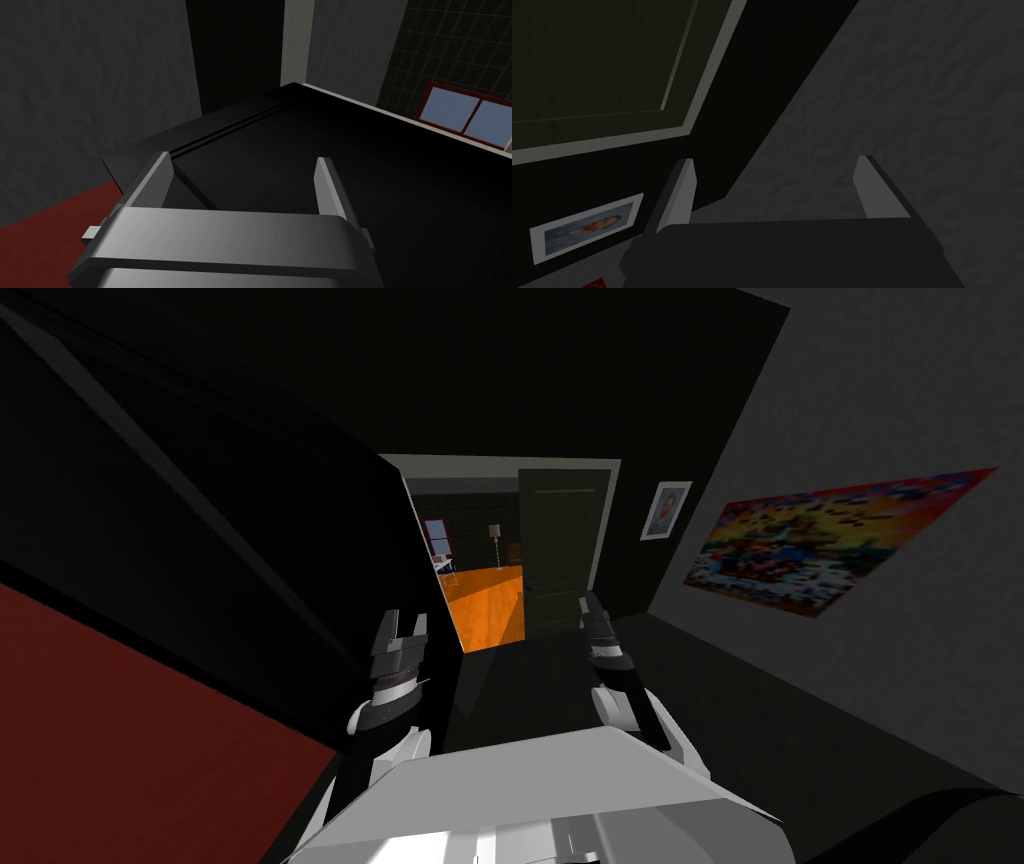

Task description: Pull the door open

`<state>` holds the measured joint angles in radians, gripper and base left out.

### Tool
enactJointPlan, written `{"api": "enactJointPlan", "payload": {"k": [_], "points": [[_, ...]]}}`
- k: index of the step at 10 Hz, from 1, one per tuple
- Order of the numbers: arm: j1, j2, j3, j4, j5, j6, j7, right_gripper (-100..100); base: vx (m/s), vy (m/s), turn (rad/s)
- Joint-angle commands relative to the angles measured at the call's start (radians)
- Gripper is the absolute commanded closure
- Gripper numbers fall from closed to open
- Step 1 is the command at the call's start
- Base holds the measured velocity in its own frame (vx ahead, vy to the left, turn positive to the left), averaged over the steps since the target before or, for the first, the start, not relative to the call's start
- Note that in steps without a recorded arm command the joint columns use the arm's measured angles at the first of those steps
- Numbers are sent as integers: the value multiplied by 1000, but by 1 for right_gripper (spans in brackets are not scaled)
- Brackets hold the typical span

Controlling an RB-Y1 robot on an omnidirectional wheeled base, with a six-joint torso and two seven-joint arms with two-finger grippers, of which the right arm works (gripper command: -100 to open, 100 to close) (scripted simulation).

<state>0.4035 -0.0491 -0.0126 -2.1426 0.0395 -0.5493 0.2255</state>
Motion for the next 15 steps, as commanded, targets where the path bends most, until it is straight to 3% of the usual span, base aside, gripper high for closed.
{"api": "enactJointPlan", "payload": {"k": [1, 13, 15], "points": [[-16, -10, -13, 43, 10, -8, 27, -100, 138, 7, -3], [-106, -42, -63, 347, 101, -84, 220, -100, 101, 3, 0], [-114, -44, -68, 378, 110, -91, 238, -100, 56, 4, 2]]}}
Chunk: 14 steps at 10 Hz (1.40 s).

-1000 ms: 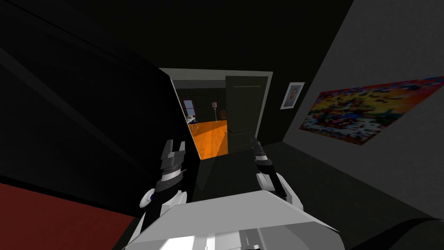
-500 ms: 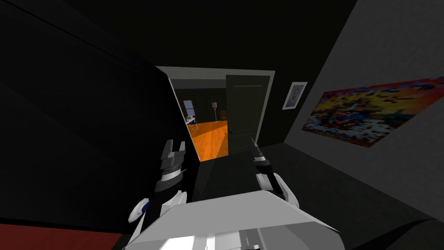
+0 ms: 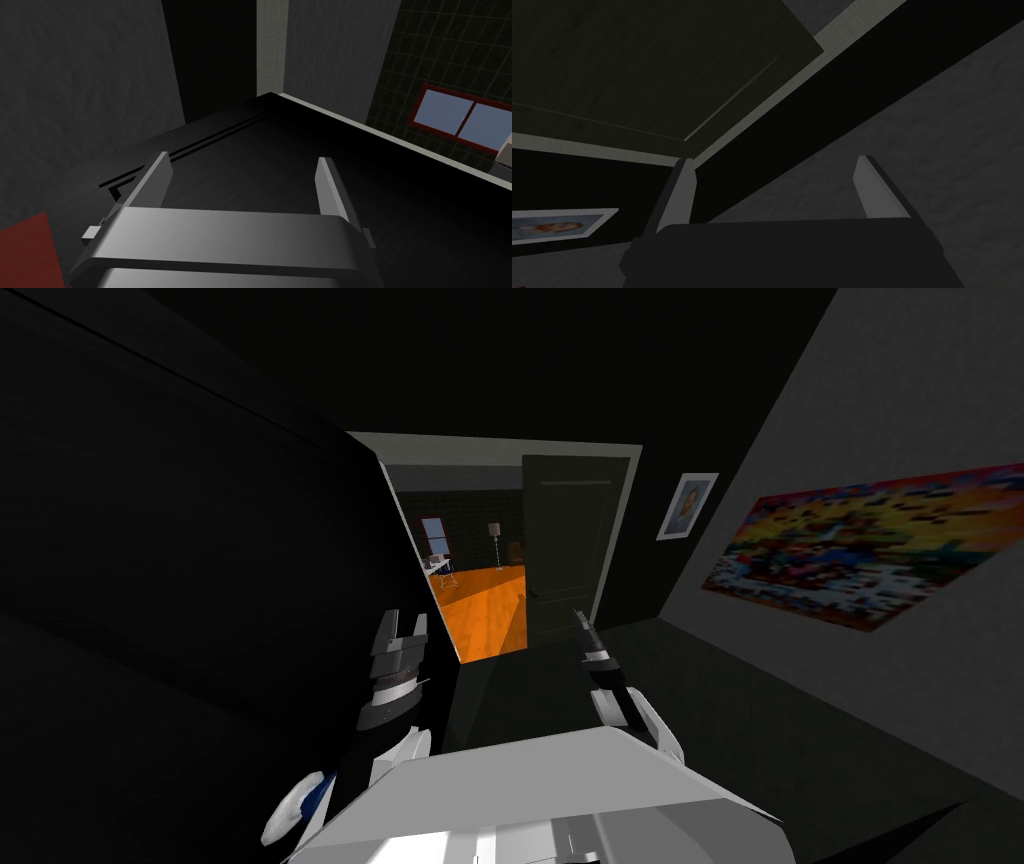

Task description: Pull the door open

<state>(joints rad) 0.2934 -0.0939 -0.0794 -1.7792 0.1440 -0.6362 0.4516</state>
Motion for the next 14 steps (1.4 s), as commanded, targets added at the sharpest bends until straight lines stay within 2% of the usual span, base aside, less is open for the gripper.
{"api": "enactJointPlan", "payload": {"k": [1, 7, 8, 14], "points": [[-12, -2, -6, 43, 13, -11, 29, -100, 69, 6, -3], [-63, -16, -34, 214, 65, -54, 138, -100, 101, 5, 0], [-63, -16, -34, 216, 65, -54, 138, -100, 66, 4, 0], [-114, -28, -63, 390, 117, -97, 248, -100, 88, 2, 0]]}}
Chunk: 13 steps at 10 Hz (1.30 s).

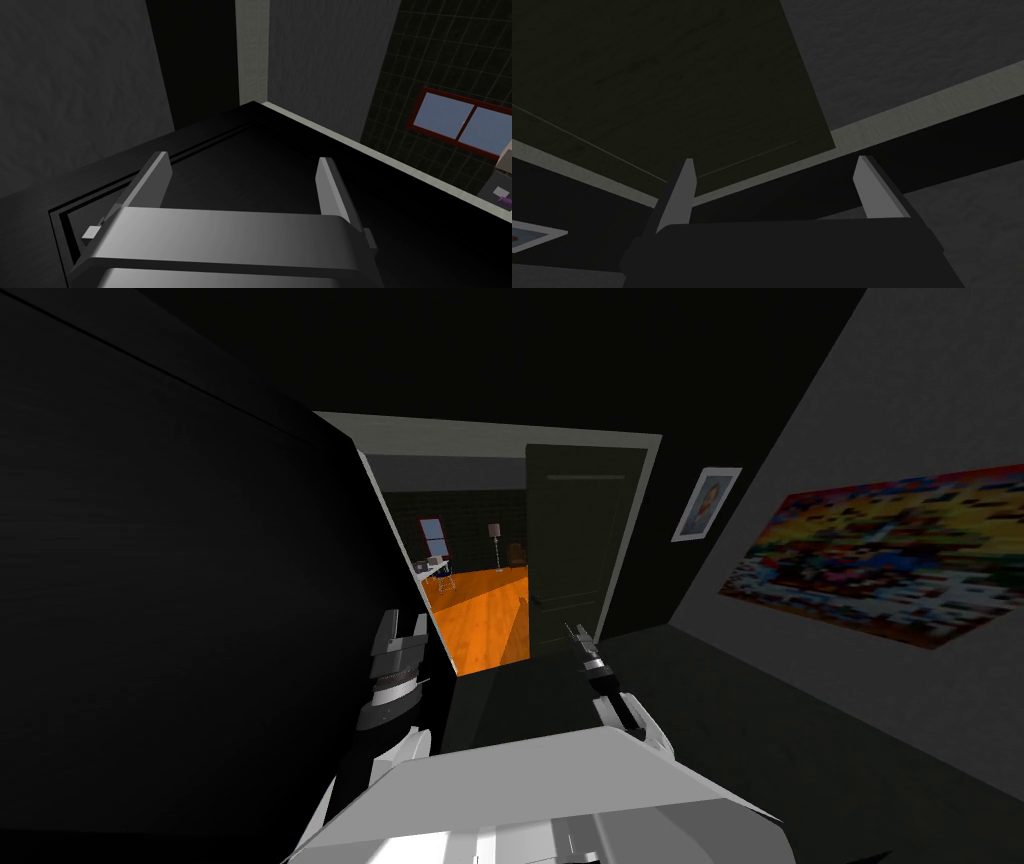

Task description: Pull the door open

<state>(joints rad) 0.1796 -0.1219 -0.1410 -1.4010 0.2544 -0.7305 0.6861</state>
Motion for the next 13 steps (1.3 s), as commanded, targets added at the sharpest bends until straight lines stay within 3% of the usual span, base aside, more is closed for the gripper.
{"api": "enactJointPlan", "payload": {"k": [1, 7, 8, 13], "points": [[-9, -2, -6, 40, 15, -10, 31, -100, 94, 25, 0], [-58, -12, -34, 205, 64, -50, 135, -100, 100, 3, -1], [-58, -12, -34, 205, 64, -50, 135, -100, 59, 3, 0], [-95, -19, -54, 332, 101, -82, 215, -100, 82, 5, 0]]}}
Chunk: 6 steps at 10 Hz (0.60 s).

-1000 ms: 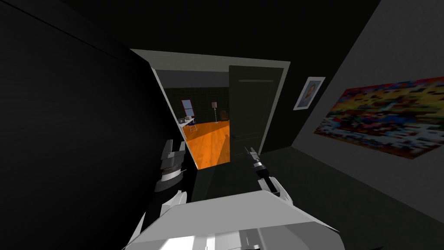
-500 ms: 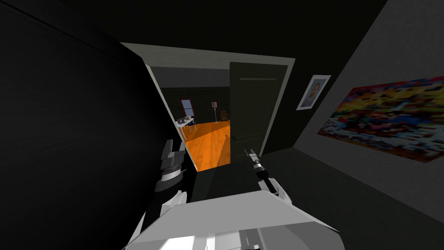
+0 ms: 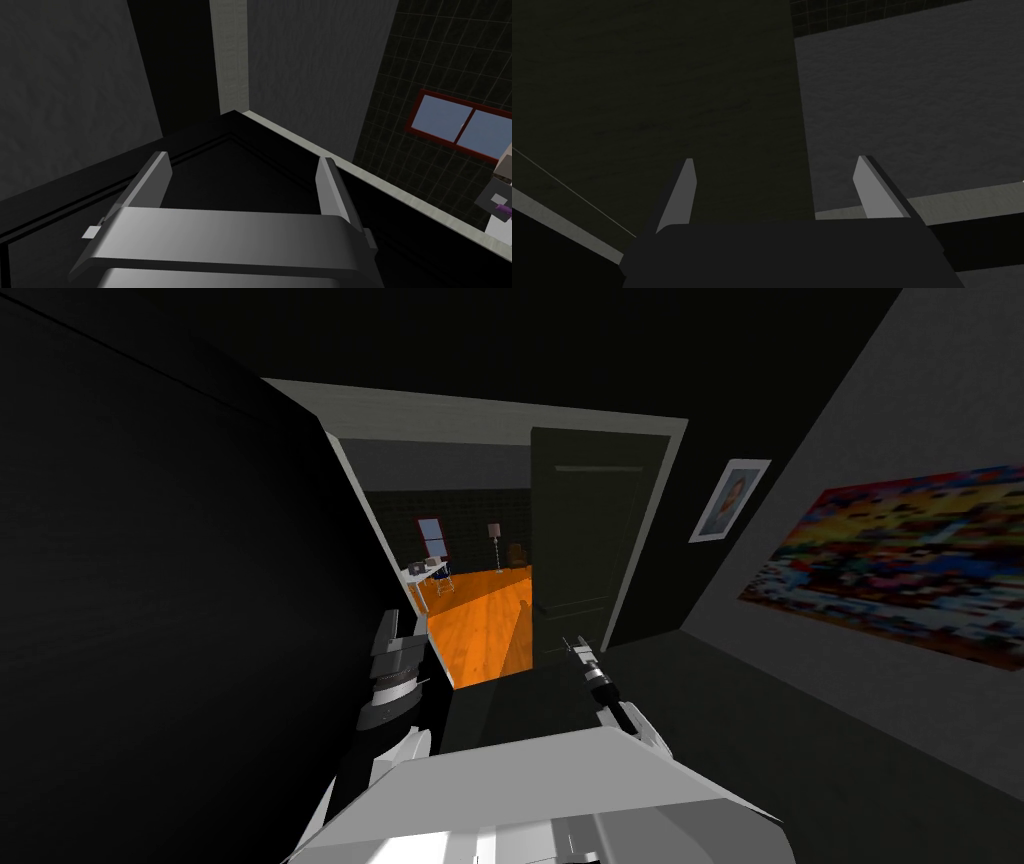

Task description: Pull the door open

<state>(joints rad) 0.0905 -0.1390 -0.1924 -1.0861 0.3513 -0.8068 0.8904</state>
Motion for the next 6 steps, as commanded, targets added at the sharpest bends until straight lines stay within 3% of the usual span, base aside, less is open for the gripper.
{"api": "enactJointPlan", "payload": {"k": [1, 5, 6], "points": [[-13, -3, -7, 41, 11, -11, 26, -100, 106, 15, -3], [-39, -8, -22, 129, 38, -33, 81, -100, 101, 2, 0], [-51, -10, -28, 171, 50, -43, 107, -100, 142, -6, -1]]}}
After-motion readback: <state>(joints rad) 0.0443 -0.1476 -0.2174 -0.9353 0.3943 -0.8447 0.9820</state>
